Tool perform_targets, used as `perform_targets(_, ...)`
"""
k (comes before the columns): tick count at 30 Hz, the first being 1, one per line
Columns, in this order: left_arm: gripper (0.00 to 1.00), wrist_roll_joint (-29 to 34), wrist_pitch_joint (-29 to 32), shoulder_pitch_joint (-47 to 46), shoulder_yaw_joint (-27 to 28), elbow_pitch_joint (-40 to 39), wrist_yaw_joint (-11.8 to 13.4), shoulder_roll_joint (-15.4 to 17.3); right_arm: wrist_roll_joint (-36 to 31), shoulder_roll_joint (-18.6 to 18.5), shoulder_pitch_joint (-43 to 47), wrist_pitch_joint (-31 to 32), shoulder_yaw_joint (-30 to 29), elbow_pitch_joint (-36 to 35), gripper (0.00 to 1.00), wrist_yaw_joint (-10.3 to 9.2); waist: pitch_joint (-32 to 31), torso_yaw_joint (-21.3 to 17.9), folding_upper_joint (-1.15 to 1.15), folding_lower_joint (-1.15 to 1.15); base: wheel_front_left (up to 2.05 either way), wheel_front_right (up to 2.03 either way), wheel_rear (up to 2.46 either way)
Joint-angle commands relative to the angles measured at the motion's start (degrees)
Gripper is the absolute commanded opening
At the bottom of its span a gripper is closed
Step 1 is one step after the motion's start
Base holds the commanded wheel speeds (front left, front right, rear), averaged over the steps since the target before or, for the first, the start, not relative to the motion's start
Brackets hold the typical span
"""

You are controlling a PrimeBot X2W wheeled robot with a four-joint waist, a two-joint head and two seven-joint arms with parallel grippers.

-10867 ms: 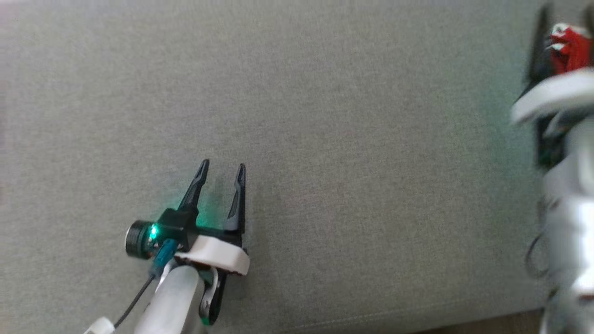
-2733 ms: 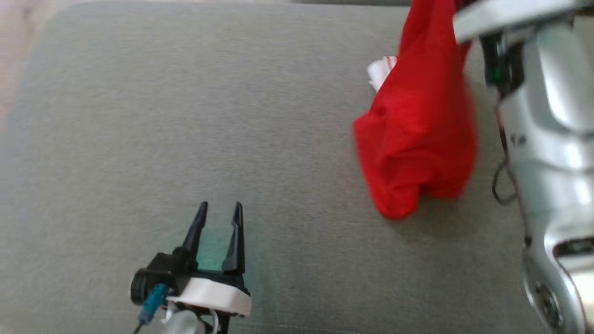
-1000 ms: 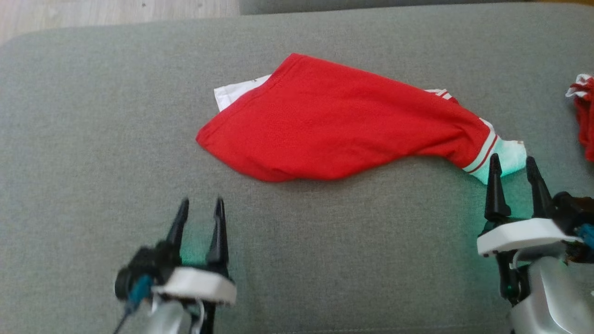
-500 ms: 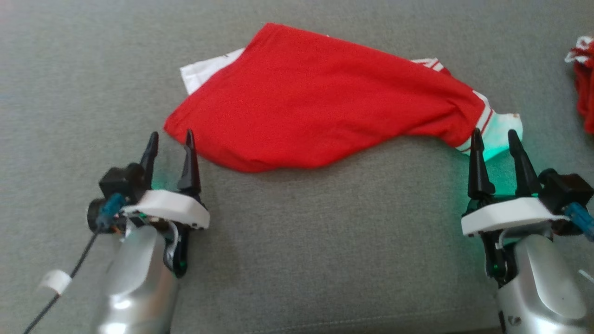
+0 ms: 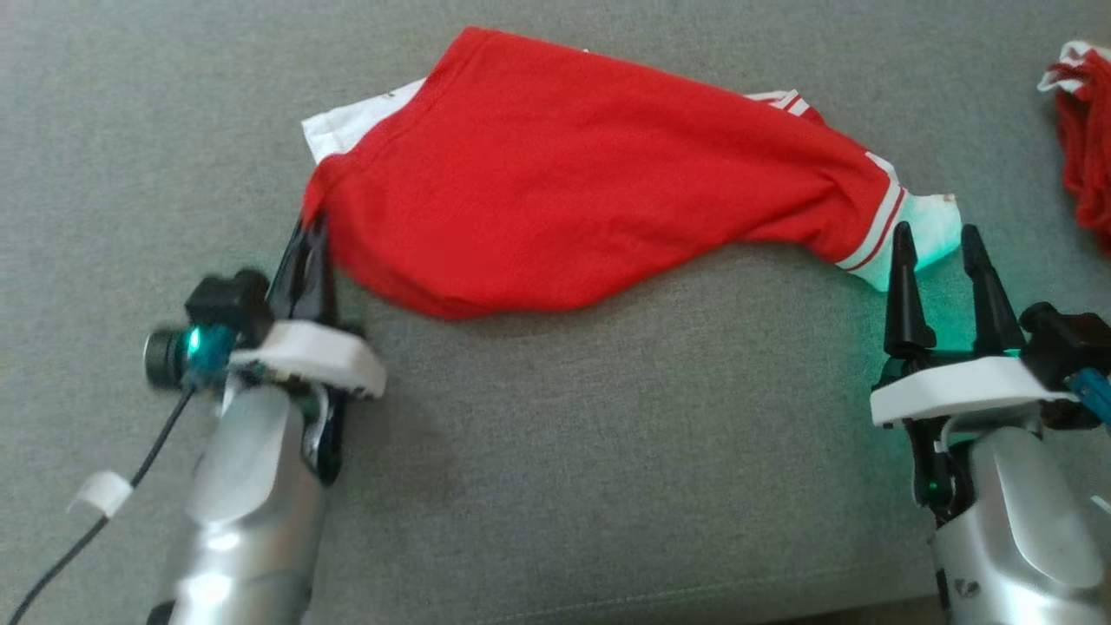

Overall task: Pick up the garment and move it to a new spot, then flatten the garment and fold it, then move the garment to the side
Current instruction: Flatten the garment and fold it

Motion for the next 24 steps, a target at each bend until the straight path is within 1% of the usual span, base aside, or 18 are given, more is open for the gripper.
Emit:
perform_targets(1,0.0,1.3,-0.3,-1.6,0.7,-5.3,-0.6,0.9,0.6,0.4,-1.1,-0.2,0.7,-1.7,1.0,0.19,-1.1,0.9,0.0,-0.01,0.0,0.0,0.0)
perform_targets(4,0.0,3.2,-0.3,-3.5,-1.3,-13.1,-1.7,0.9,0.9,0.5,-0.3,-0.2,0.4,-1.1,1.0,0.19,-3.4,2.1,0.0,-0.01,0.0,0.0,0.0)
perform_targets(6,0.0,4.3,-0.3,-6.2,-4.1,-17.1,-2.2,1.0,1.3,0.6,0.3,-0.2,0.5,-0.6,1.0,0.19,-5.2,2.8,0.0,-0.01,0.0,0.0,0.0)
perform_targets(8,0.0,5.1,-0.3,-10.2,-7.8,-19.8,-2.5,1.5,2.0,0.7,0.7,-0.2,1.0,-0.1,1.0,0.19,-6.8,3.0,0.0,-0.01,0.0,0.0,0.0)
perform_targets(10,0.0,4.4,-0.3,-14.9,-13.2,-21.0,-2.5,2.0,3.9,0.7,1.1,-0.2,1.9,0.4,1.0,0.19,-8.5,2.8,0.0,-0.01,0.0,0.0,0.0)
perform_targets(13,0.0,1.5,0.2,-22.8,-20.5,-20.8,-2.6,3.0,6.0,0.7,1.9,-0.2,3.5,1.1,1.0,0.19,-10.5,2.1,0.0,-0.01,0.0,0.0,0.0)
perform_targets(16,0.0,-3.2,2.2,-29.8,-24.2,-19.0,-2.6,2.9,7.9,0.7,2.7,-0.2,5.0,1.7,1.0,0.19,-12.0,0.7,0.0,-0.01,0.0,0.0,0.0)
perform_targets(19,0.0,-6.1,3.6,-35.4,-25.6,-16.6,-2.6,2.5,9.4,0.7,3.5,-0.2,6.0,2.0,1.0,0.19,-12.7,-0.9,0.0,-0.01,0.0,0.0,0.0)
perform_targets(22,0.0,-7.8,3.4,-39.7,-24.9,-13.5,-2.5,1.6,10.2,0.7,4.3,-0.2,6.7,2.3,1.0,0.19,-13.0,-2.1,0.0,-0.01,0.0,0.0,0.0)
perform_targets(24,0.0,-8.6,3.0,-41.5,-24.6,-11.8,-1.6,1.1,10.5,0.7,4.8,-0.2,6.8,2.5,1.0,0.19,-13.3,-2.7,0.0,-0.01,0.0,0.0,0.0)
